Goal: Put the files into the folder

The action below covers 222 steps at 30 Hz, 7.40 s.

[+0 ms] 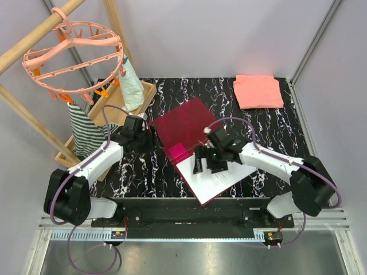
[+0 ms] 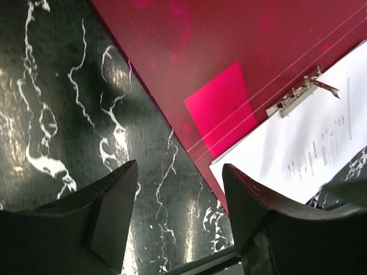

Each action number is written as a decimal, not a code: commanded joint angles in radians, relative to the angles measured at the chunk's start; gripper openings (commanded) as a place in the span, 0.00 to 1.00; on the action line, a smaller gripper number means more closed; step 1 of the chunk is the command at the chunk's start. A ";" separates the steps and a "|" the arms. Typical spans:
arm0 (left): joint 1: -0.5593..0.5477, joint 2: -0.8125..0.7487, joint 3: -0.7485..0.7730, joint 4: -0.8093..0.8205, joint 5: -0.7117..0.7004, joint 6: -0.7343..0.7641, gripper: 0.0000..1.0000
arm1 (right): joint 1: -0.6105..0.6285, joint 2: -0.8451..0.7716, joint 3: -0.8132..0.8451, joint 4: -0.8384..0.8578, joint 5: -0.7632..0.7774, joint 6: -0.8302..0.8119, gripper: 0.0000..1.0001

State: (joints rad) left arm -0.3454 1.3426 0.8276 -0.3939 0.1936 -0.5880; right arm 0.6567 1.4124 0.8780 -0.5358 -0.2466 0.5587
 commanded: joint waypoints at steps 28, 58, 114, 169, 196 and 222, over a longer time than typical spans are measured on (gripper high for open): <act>0.052 -0.327 -0.064 -0.020 0.012 0.002 0.69 | 0.439 0.390 0.194 0.091 0.173 0.191 0.40; 0.072 -0.016 0.090 -0.005 0.090 0.082 0.71 | -0.161 -0.096 -0.077 -0.015 0.209 0.069 0.73; -0.070 0.084 0.125 0.132 0.268 0.004 0.65 | -0.338 0.410 0.208 0.517 -0.063 0.899 0.33; -0.254 0.584 0.217 0.095 0.156 0.019 0.00 | -0.374 0.312 -0.063 0.369 -0.114 0.342 0.00; -0.179 0.618 0.120 0.133 0.182 0.053 0.00 | -0.414 0.390 -0.002 0.227 0.049 0.175 0.00; -0.225 0.633 0.127 0.164 0.216 0.013 0.00 | -0.318 0.408 0.032 0.181 0.220 0.260 0.00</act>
State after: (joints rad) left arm -0.5453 1.8874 1.0080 -0.1226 0.5411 -0.6125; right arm 0.3161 1.7851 0.9443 -0.2565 -0.3550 0.7929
